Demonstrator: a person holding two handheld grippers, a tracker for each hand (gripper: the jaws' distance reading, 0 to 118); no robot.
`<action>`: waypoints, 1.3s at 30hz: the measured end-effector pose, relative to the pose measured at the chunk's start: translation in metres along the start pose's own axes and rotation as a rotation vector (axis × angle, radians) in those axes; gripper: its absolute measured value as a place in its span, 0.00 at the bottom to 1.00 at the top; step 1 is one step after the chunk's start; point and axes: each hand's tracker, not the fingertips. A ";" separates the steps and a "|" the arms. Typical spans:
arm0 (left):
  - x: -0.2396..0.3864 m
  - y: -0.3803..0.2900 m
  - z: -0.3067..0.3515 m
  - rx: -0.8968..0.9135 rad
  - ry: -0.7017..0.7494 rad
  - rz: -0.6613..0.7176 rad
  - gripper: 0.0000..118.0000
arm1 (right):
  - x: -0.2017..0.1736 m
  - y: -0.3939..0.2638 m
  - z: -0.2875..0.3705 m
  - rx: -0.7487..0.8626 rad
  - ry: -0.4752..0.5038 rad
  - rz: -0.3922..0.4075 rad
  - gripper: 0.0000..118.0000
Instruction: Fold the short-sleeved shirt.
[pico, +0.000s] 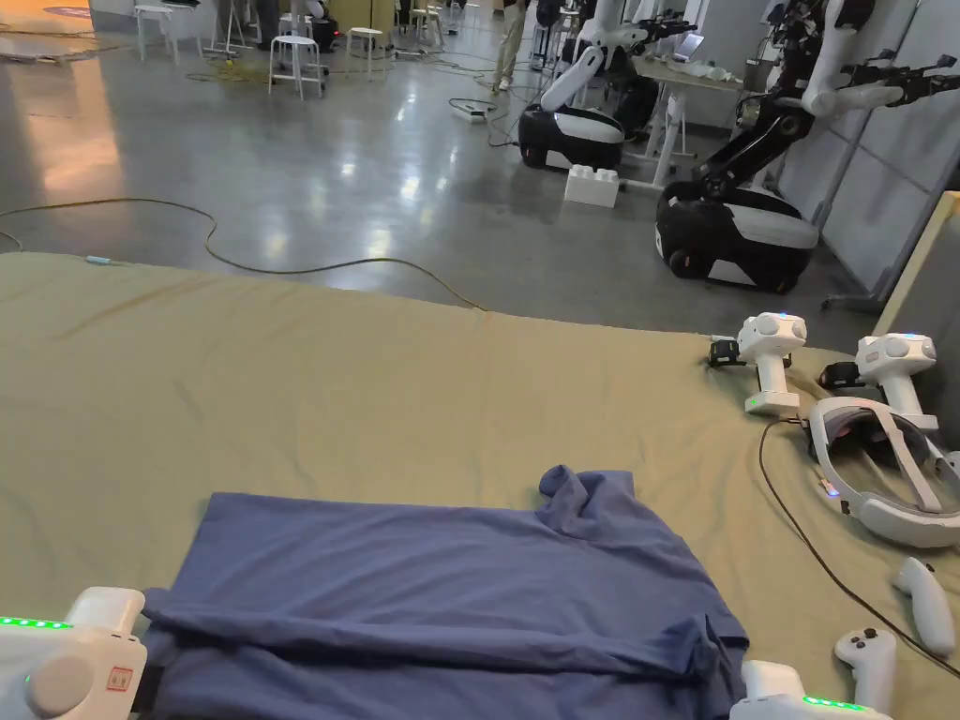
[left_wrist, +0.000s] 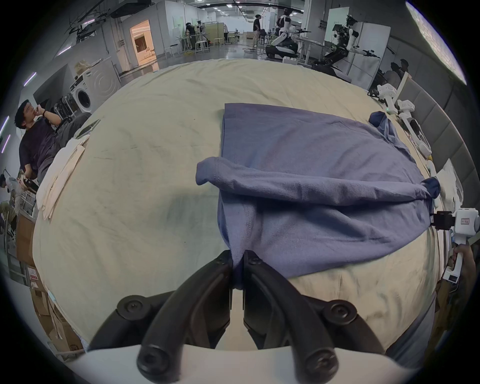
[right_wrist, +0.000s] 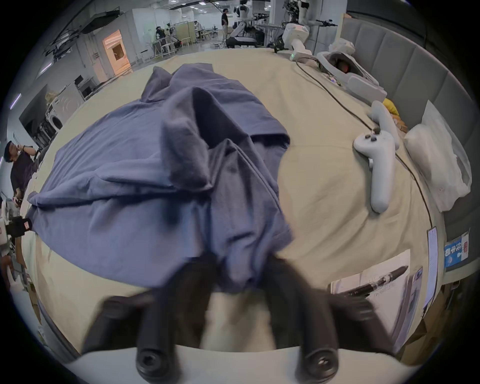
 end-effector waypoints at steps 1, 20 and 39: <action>0.000 0.000 -0.001 0.001 -0.001 0.002 0.07 | -0.006 -0.002 0.006 0.014 0.001 0.021 0.08; -0.043 -0.072 0.082 0.082 -0.058 0.041 0.07 | -0.012 -0.072 0.127 0.114 0.022 0.151 0.06; -0.019 -0.096 0.080 0.156 0.033 0.001 0.44 | -0.058 -0.096 0.134 0.194 -0.191 0.249 0.58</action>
